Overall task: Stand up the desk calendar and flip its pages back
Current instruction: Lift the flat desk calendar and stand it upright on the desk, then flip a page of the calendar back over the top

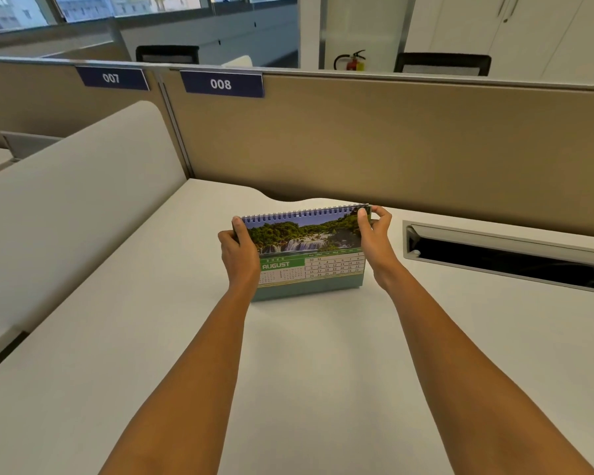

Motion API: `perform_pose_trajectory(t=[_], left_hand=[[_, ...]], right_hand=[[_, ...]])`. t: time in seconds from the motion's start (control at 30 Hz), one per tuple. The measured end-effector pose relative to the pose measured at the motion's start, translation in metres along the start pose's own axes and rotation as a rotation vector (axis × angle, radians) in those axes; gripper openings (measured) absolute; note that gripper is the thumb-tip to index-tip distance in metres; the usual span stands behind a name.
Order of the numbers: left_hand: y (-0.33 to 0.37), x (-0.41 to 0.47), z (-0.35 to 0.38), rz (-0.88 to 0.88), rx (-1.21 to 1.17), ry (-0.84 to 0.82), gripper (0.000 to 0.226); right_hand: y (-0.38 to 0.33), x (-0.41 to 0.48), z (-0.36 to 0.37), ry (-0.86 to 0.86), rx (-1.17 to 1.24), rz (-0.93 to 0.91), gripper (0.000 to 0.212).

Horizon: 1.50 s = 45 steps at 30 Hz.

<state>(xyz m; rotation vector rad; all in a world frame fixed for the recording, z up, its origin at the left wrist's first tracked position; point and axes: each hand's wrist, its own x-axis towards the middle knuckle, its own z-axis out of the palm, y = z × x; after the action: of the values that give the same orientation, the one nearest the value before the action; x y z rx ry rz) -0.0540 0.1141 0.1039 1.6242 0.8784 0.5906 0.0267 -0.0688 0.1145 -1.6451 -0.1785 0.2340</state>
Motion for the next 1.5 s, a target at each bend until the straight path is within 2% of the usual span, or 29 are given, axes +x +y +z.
perform_pose_trajectory(t=[0.13,0.4,0.53,0.77,0.9,1.03,1.27,1.5], left_hand=[[-0.003,0.002,0.004,0.020,-0.007,-0.003,0.037],[-0.011,-0.003,0.006,0.079,0.005,0.052,0.032],[-0.012,-0.008,0.001,0.118,0.033,0.123,0.042],[0.001,-0.008,-0.005,0.142,0.038,0.234,0.041],[0.005,-0.012,-0.004,0.187,0.019,0.246,0.036],[0.002,-0.011,-0.003,0.233,0.019,0.239,0.031],[0.000,-0.008,-0.001,0.227,-0.003,0.251,0.030],[0.000,-0.007,-0.001,0.225,-0.008,0.262,0.030]], right_hand=[[0.005,0.004,-0.003,0.009,0.006,0.014,0.031],[0.007,0.003,-0.006,0.027,-0.035,0.003,0.037],[0.011,0.006,-0.010,0.064,-0.092,-0.010,0.025],[-0.007,0.018,-0.017,0.192,-0.386,0.021,0.061],[-0.028,0.024,-0.014,0.152,-0.690,0.062,0.069],[-0.033,0.033,-0.012,0.157,-0.810,0.106,0.073],[-0.037,0.042,-0.012,0.155,-0.824,0.177,0.075],[-0.040,0.045,-0.011,0.177,-0.720,0.176,0.061]])
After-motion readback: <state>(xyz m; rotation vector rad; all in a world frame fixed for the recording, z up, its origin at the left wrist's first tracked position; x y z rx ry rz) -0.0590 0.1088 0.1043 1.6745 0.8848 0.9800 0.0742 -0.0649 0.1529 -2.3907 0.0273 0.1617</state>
